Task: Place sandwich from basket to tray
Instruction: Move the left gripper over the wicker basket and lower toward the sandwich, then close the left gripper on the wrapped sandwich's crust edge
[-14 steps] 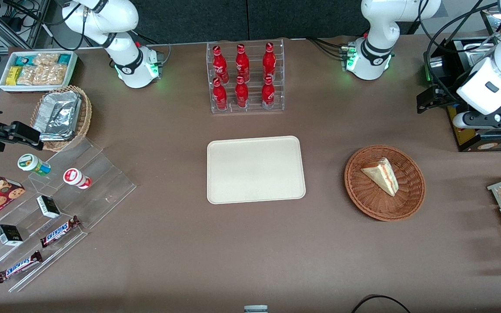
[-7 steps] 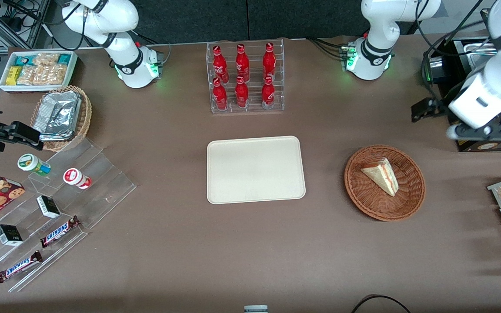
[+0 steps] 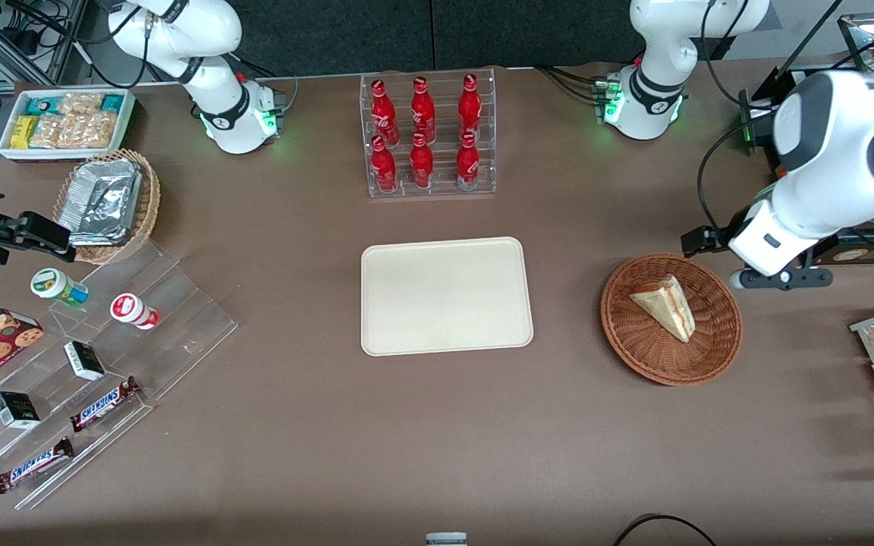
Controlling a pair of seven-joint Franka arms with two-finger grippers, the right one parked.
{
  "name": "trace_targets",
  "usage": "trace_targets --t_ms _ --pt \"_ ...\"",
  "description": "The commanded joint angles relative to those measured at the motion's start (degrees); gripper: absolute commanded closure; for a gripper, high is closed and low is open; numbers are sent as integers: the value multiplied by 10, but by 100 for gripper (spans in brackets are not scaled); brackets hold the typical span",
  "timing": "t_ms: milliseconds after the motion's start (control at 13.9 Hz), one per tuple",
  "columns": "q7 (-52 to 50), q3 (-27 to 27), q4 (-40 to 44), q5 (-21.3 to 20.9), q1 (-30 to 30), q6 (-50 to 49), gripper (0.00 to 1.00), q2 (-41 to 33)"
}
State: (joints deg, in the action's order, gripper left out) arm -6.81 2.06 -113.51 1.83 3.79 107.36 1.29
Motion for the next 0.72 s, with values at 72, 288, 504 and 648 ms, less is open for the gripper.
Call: trace_targets --t_ms 72,288,504,648 --pt "-54 -13 -75 -4 -1 108 0 -9" --pt "-115 -13 -101 -8 -1 166 0 3" --pt "-215 -12 -107 -8 -1 198 0 26" --pt "-263 -12 -108 -11 -1 206 0 38"
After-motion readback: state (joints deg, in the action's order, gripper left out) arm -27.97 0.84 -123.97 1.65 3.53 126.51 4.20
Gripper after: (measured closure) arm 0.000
